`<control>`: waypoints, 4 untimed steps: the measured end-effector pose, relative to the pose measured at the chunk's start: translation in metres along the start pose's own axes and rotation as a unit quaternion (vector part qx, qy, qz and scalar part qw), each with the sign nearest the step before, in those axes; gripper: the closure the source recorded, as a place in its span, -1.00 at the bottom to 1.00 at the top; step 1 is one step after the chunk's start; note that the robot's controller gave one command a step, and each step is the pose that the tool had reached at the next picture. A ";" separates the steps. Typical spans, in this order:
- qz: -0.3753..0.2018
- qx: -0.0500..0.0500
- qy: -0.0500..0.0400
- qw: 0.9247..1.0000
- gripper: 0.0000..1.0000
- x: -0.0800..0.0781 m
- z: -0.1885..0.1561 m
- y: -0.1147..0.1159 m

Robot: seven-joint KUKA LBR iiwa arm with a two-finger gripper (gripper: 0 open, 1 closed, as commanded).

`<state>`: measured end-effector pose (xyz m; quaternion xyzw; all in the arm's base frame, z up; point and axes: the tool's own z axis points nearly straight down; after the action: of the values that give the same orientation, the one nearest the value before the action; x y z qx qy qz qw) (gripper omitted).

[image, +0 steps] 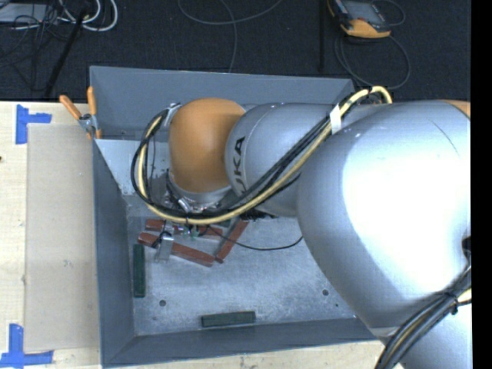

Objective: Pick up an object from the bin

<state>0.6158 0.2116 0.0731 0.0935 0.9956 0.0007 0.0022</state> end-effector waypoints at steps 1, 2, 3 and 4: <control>0.138 0.002 0.004 0.990 1.00 0.046 0.004 -0.029; 0.139 0.002 0.004 0.990 1.00 0.046 0.004 -0.029; 0.139 0.003 0.005 0.990 1.00 0.047 -0.001 -0.030; 0.139 0.004 0.007 0.990 1.00 0.048 -0.021 -0.030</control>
Offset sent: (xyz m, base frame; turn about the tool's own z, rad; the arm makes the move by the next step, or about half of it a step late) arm 0.0000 0.0000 0.0000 0.0000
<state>0.5627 0.1908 0.0938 0.2314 0.9728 -0.0024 -0.0049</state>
